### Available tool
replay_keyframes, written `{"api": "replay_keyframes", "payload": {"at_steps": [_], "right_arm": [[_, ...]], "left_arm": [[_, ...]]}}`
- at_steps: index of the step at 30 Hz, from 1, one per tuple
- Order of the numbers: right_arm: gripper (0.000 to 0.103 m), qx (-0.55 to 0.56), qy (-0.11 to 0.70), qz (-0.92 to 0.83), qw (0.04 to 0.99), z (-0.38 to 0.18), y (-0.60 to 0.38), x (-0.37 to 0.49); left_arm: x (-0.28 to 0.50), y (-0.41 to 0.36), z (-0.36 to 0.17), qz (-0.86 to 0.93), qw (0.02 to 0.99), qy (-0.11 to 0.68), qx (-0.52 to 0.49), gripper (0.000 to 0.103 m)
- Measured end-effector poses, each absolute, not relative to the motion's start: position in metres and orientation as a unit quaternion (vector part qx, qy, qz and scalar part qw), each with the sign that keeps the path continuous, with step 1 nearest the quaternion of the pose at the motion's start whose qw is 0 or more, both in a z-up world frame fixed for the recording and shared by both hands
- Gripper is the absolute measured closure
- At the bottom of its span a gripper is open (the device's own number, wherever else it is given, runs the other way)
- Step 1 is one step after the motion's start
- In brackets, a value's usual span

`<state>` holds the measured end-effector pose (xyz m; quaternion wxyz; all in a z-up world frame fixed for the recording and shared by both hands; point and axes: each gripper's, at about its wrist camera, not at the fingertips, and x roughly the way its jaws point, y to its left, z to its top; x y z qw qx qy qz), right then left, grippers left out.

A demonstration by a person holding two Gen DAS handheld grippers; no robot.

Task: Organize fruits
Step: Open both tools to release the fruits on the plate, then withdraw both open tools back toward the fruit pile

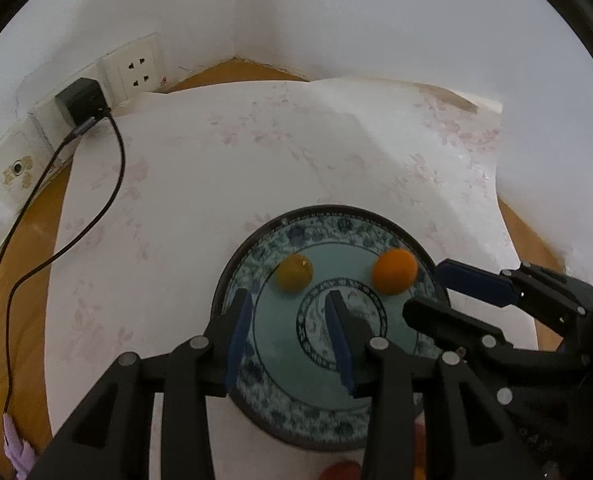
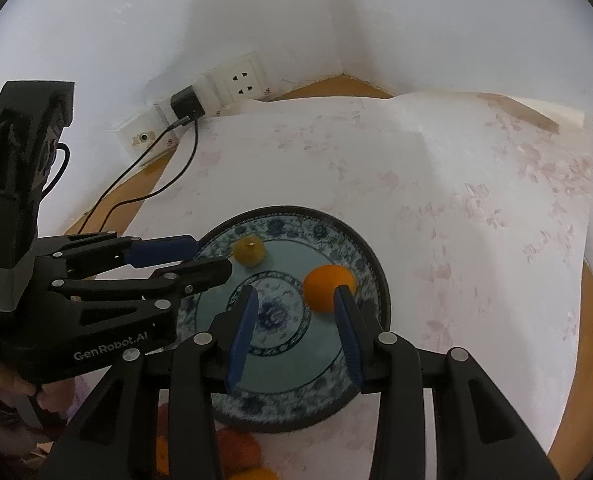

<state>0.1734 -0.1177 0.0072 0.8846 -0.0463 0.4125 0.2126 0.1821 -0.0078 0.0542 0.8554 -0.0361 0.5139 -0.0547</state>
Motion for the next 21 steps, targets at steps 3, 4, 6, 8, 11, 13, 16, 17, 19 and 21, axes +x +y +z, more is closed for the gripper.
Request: {"api": "replay_keyframes", "payload": {"at_steps": [3,4,6,8,11,13,16,17,19,21], "right_arm": [[0.063,-0.044,0.413,0.211,0.885,0.01,-0.117,0.163],[0.063,-0.043,0.412,0.212,0.885,0.011,-0.118,0.159],[0.063,-0.042,0.411,0.212,0.885,0.013,-0.118,0.151],[0.063,-0.043,0.411,0.212,0.886,0.014,-0.117,0.145],[0.063,-0.042,0.409,0.211,0.887,0.016,-0.117,0.134],[0.063,-0.04,0.408,0.21,0.887,0.018,-0.117,0.126],[0.063,-0.039,0.408,0.208,0.888,0.018,-0.12,0.116],[0.063,-0.038,0.409,0.207,0.888,0.018,-0.12,0.113],[0.063,-0.037,0.41,0.205,0.888,0.018,-0.122,0.107],[0.063,-0.035,0.411,0.204,0.888,0.018,-0.123,0.101]], "left_arm": [[0.173,-0.007,0.06,-0.054,0.856,0.512,-0.037,0.062],[0.171,-0.006,0.061,-0.054,0.857,0.512,-0.037,0.062],[0.165,-0.005,0.064,-0.054,0.857,0.51,-0.037,0.061],[0.159,-0.005,0.067,-0.054,0.857,0.511,-0.039,0.061],[0.149,-0.004,0.071,-0.053,0.858,0.51,-0.04,0.061],[0.141,-0.002,0.075,-0.05,0.859,0.507,-0.041,0.061],[0.131,0.001,0.079,-0.049,0.861,0.505,-0.043,0.061],[0.127,0.002,0.08,-0.048,0.861,0.505,-0.044,0.061],[0.12,0.004,0.082,-0.046,0.861,0.504,-0.044,0.061],[0.112,0.005,0.084,-0.044,0.862,0.503,-0.044,0.061]]}}
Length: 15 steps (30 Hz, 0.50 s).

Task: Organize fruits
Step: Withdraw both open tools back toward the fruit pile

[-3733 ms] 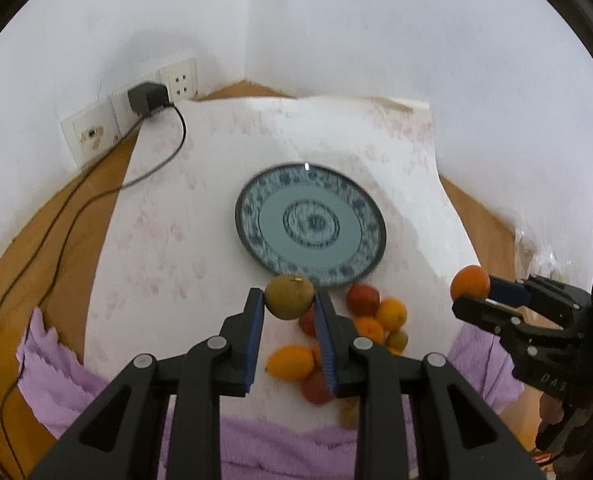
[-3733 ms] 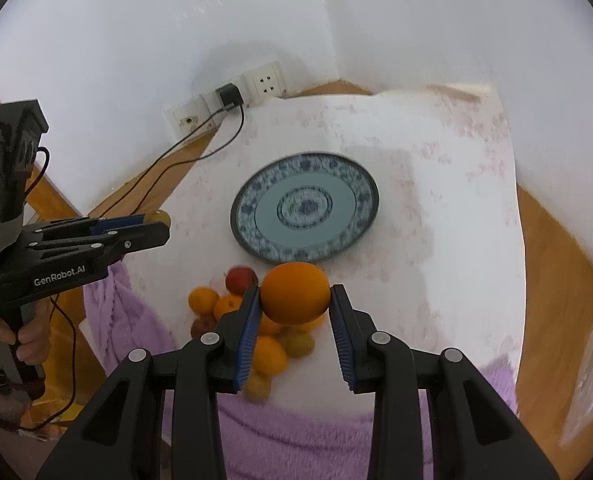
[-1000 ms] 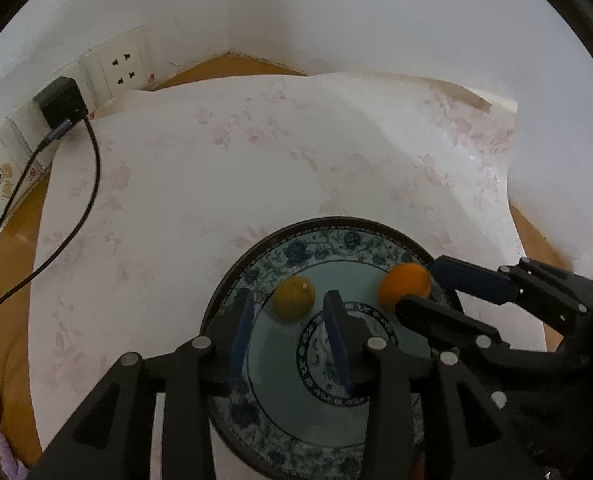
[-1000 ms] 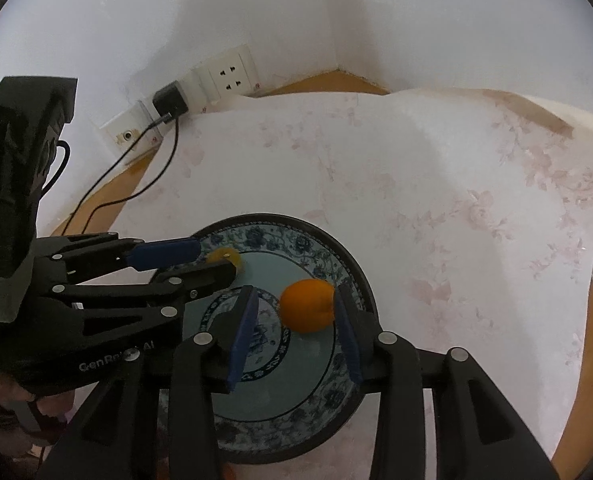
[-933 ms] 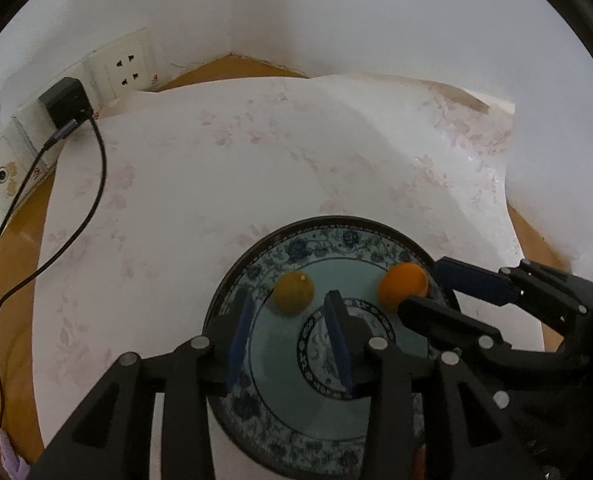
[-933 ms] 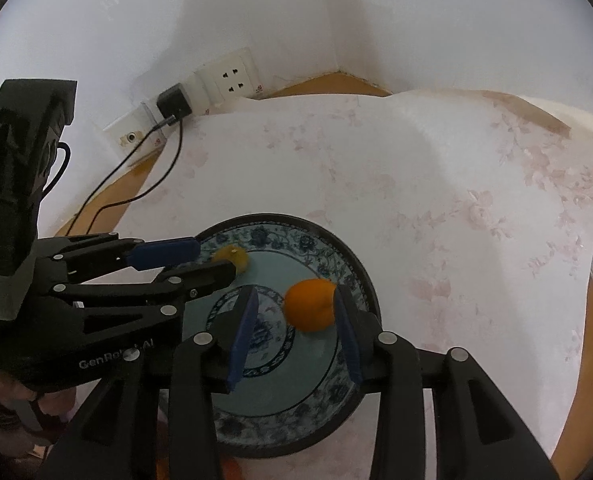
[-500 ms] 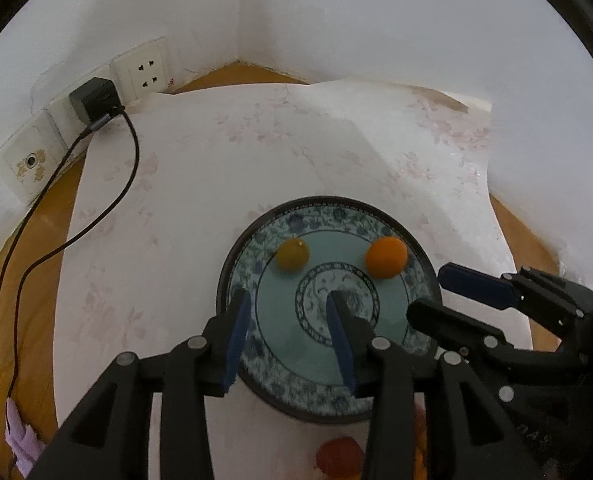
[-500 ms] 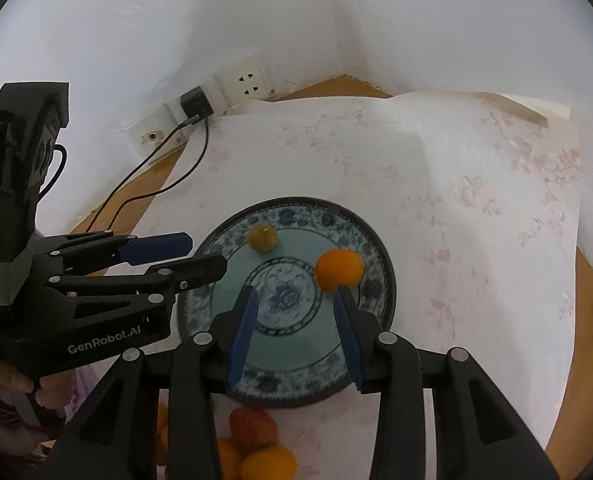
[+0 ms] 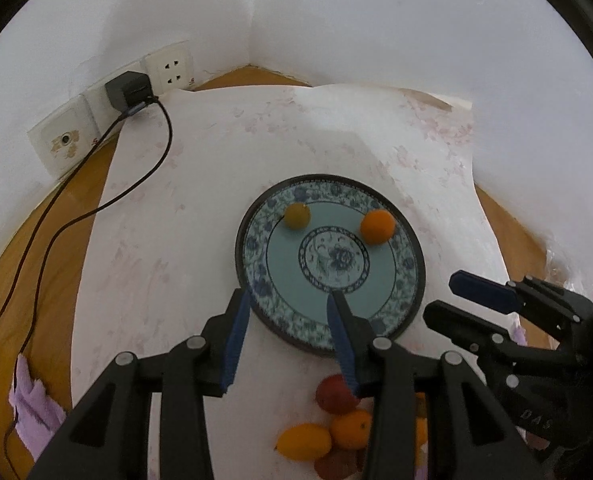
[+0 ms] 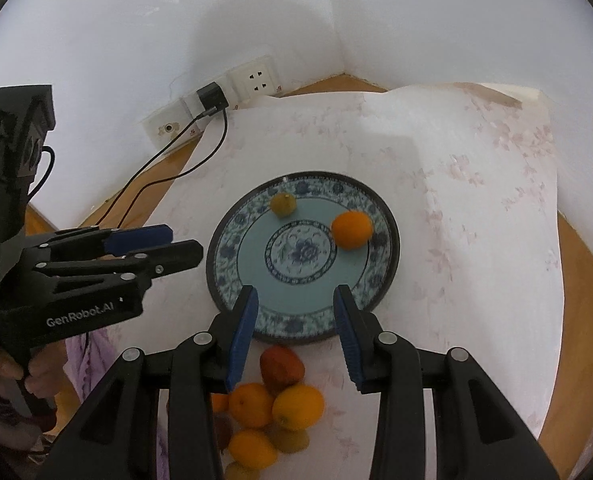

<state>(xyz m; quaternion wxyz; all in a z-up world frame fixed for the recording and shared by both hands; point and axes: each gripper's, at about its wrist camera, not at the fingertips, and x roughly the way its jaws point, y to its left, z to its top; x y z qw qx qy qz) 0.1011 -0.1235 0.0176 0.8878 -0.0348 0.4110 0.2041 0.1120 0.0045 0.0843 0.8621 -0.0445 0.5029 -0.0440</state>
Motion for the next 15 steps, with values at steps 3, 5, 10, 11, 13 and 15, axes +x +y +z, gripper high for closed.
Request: {"api": "replay_keyframes", "payload": {"at_steps": [3,5,10,11,13,15], "right_arm": [[0.063,-0.032,0.412,0.203,0.888,0.017,-0.127,0.091],[0.063,-0.031,0.412,0.202,0.888,0.017,-0.128,0.087],[0.063,-0.029,0.414,0.198,0.888,0.015,-0.132,0.077],[0.063,-0.029,0.415,0.198,0.888,0.014,-0.132,0.075],[0.063,-0.027,0.418,0.197,0.887,0.012,-0.133,0.072],[0.063,-0.027,0.421,0.196,0.885,0.009,-0.134,0.069]], "left_arm": [[0.105,0.004,0.085,-0.042,0.862,0.503,-0.045,0.06],[0.099,0.004,0.085,-0.04,0.862,0.504,-0.044,0.06],[0.087,0.004,0.086,-0.037,0.862,0.504,-0.044,0.059],[0.085,0.005,0.086,-0.036,0.862,0.504,-0.044,0.059],[0.08,0.005,0.086,-0.035,0.861,0.505,-0.043,0.057],[0.076,0.005,0.085,-0.032,0.861,0.506,-0.042,0.056]]}}
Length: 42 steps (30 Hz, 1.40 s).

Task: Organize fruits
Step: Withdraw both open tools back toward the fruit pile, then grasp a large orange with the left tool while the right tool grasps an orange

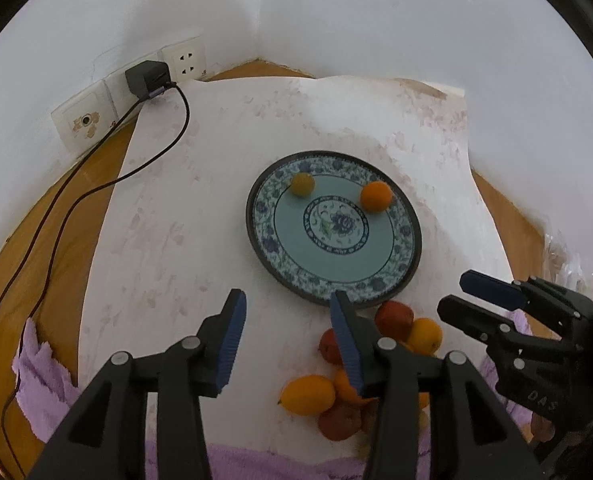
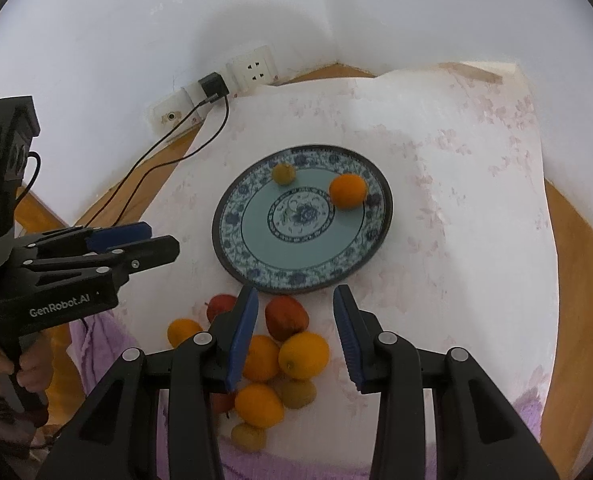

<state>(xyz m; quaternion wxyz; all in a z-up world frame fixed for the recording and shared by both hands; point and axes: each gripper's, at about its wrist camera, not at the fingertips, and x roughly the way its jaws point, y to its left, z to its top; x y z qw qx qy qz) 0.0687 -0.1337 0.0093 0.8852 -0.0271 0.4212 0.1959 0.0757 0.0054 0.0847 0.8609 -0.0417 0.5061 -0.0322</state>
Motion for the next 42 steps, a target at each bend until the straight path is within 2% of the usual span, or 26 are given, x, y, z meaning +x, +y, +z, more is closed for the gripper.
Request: {"api": "replay_keyframes", "payload": {"at_steps": [13,24,30,42], "right_arm": [[0.063,-0.018,0.442,0.188,0.877,-0.011,-0.139,0.057],[0.063,-0.002,0.442,0.204,0.873,-0.016,-0.137,0.055],[0.062,-0.006,0.441,0.205,0.874,-0.021,-0.135,0.053],[0.062,-0.013,0.458,0.196,0.867,-0.032,-0.143,0.051]], "left_arm": [[0.054,0.005,0.084,-0.009,0.861,0.509,-0.007,0.055],[0.02,0.049,0.099,0.084,0.847,0.525,0.004,0.055],[0.005,0.058,0.087,0.083,0.835,0.543,-0.034,0.055],[0.016,0.029,0.055,0.009,0.825,0.556,-0.104,0.055]]}}
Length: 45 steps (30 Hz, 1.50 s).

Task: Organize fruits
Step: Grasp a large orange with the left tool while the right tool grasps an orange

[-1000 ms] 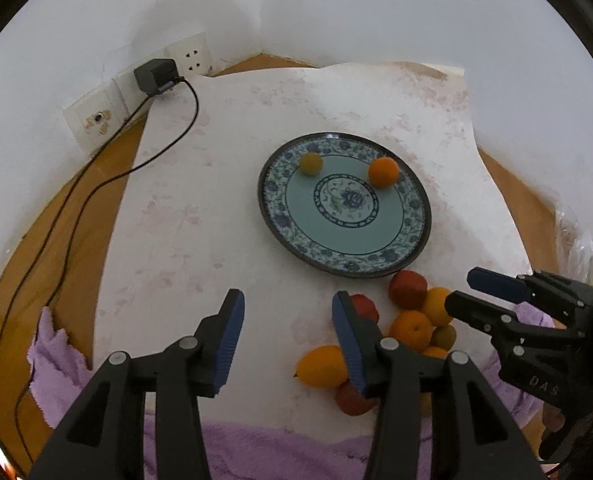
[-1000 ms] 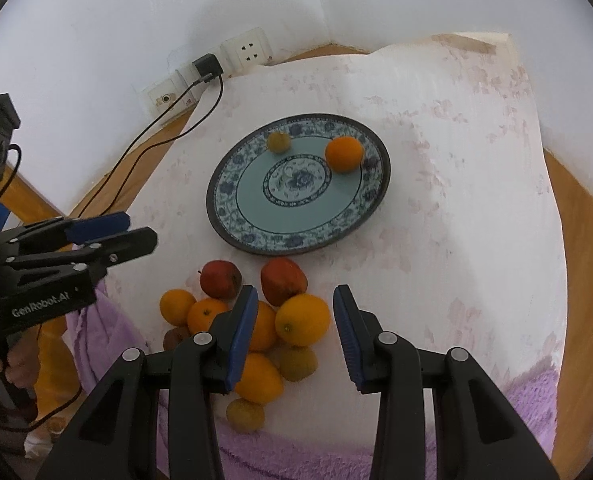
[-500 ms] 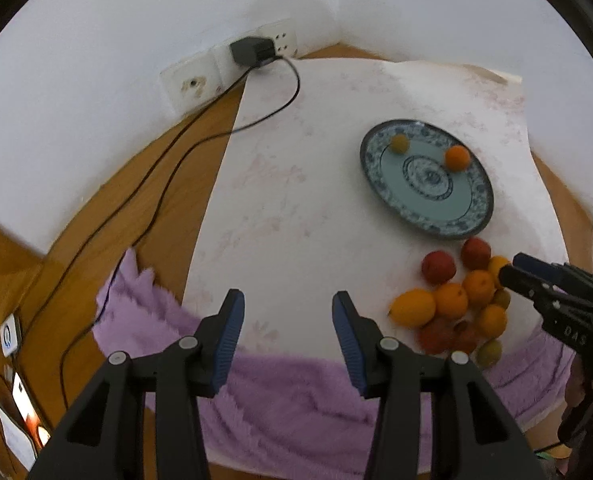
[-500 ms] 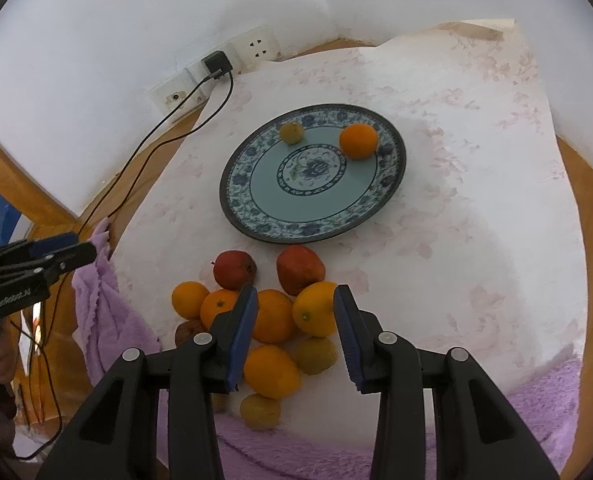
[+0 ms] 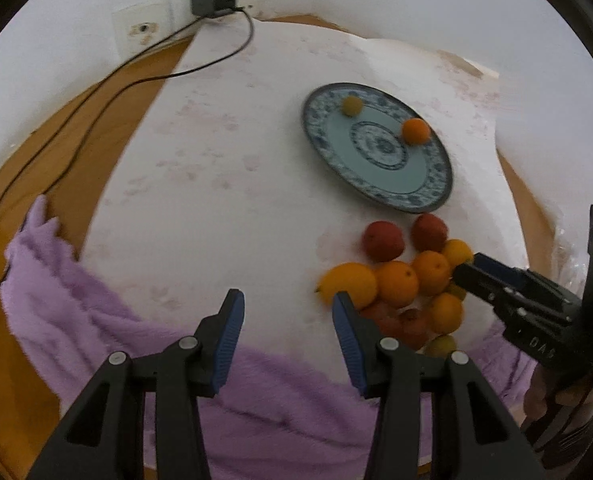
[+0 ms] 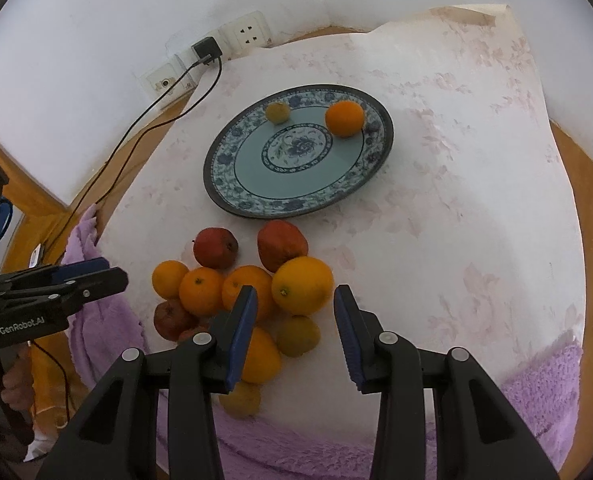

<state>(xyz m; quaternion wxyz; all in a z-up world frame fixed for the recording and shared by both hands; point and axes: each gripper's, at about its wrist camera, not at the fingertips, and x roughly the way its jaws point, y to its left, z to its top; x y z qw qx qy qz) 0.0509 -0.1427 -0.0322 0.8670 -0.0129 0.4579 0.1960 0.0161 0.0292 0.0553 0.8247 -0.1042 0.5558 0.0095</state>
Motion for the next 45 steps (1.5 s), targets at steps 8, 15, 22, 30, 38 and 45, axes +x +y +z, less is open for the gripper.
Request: {"api": "replay_keyframes", "payload": {"at_steps": [8,15,22,30,38,45], "right_arm": [[0.062,-0.016,0.46,0.197,0.866,-0.031,-0.146,0.055],[0.062,-0.012,0.464,0.201,0.863,-0.032,-0.147,0.062],[0.062,-0.001,0.47,0.208,0.858,-0.034,-0.148,0.066],[0.062,0.009,0.476,0.211,0.854,-0.035,-0.15,0.068],[0.066,0.02,0.482,0.216,0.849,-0.037,-0.151,0.071],[0.067,0.027,0.484,0.219,0.847,-0.036,-0.151,0.072]], "left_arm": [[0.033,0.012,0.042,-0.031,0.815,0.567,-0.116,0.055],[0.04,0.01,0.035,-0.041,0.813,0.569,-0.121,0.055],[0.041,0.013,0.033,-0.052,0.813,0.565,-0.132,0.055],[0.04,0.013,0.032,-0.065,0.817,0.557,-0.134,0.06],[0.043,0.015,0.031,-0.068,0.819,0.552,-0.137,0.063],[0.045,0.014,0.03,-0.068,0.819,0.552,-0.138,0.063]]}}
